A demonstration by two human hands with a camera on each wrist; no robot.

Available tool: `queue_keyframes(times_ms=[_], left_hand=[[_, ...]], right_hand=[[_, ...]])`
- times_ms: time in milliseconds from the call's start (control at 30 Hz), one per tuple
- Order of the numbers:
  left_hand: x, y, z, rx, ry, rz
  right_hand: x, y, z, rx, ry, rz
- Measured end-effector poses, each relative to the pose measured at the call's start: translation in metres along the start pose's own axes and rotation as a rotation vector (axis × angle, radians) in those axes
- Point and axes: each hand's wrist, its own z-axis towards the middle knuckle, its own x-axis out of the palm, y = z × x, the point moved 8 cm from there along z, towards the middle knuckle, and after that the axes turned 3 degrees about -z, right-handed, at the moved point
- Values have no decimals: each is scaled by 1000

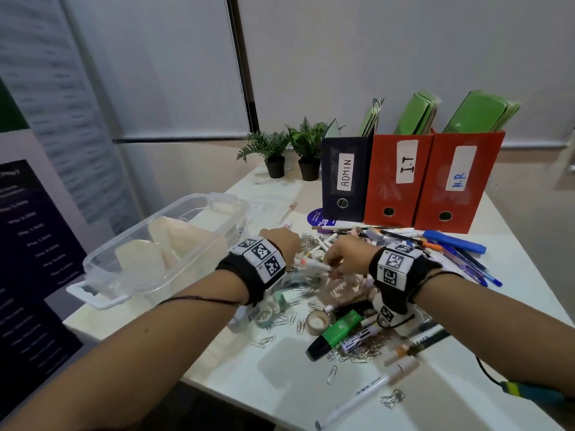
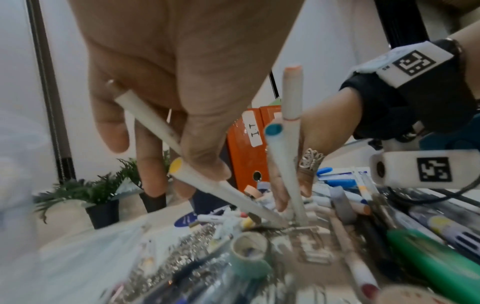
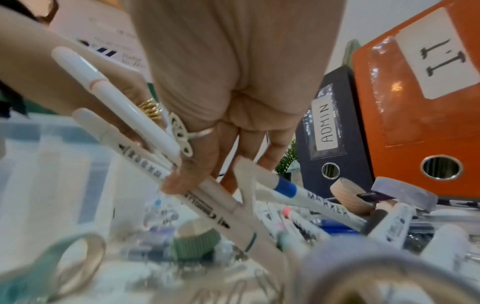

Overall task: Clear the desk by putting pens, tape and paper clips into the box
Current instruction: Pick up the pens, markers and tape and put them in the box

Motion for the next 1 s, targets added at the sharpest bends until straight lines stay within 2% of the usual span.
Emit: queue_keyframes(times_ms=[133,267,433,567,667,767,900,1000], left_hand=[[-20,23,-3,-45,-51,-45],[-38,48,-7,-117,-144,-63],[-35,90,-19,-259,-191,-78],[-20,133,-35,-413,-185,-71],[-3,157,-44,-493,-140,-226],[7,177,-55,-600,-162,-336],[25,198,-65,-672,-163,-466],[27,210,-71,-703,-225,-503]], right_hand=[[-18,-6,1,4,-40,271],[-45,-3,4,-26,-161,447],[-75,21,21,-66,-258,645],[-92,44,50,6,-311,455],[-97,67,78,36,-311,224],[-94,88,103,68,-268,86],[-92,111,126,49,-249,113],[-96,122,136,24,-270,171]])
